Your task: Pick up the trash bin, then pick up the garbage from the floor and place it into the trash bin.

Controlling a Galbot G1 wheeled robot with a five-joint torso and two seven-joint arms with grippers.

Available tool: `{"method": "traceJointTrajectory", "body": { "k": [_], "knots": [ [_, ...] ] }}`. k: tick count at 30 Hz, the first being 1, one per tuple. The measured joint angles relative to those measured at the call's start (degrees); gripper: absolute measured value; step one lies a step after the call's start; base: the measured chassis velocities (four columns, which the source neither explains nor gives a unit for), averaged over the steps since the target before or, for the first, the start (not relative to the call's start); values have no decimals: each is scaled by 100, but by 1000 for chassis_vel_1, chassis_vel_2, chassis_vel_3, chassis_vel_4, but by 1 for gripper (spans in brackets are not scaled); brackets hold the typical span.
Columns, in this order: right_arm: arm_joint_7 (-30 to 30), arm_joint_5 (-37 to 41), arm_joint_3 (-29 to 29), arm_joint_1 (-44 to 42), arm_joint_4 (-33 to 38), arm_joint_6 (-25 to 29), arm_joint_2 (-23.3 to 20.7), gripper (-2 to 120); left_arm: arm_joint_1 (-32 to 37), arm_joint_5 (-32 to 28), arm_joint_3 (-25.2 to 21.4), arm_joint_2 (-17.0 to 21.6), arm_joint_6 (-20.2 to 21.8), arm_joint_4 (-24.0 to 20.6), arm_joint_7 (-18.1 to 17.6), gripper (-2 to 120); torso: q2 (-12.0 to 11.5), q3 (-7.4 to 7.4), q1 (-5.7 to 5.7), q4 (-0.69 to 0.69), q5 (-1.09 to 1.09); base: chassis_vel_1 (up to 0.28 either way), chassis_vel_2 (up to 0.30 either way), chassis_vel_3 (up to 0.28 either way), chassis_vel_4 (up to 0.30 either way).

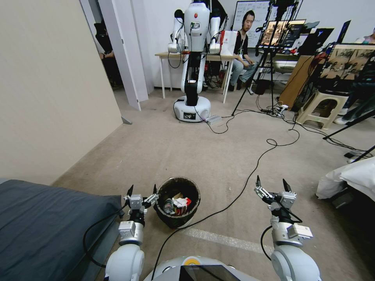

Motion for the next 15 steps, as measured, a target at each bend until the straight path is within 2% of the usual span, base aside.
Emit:
{"method": "traceJointTrajectory", "body": {
  "k": [15],
  "knots": [
    [-5,1,0,2,1,-4,0,100,-2,-5,0,1,13,1,2,100,0,0,0,0,0,0,0,0,0]
  ]
}}
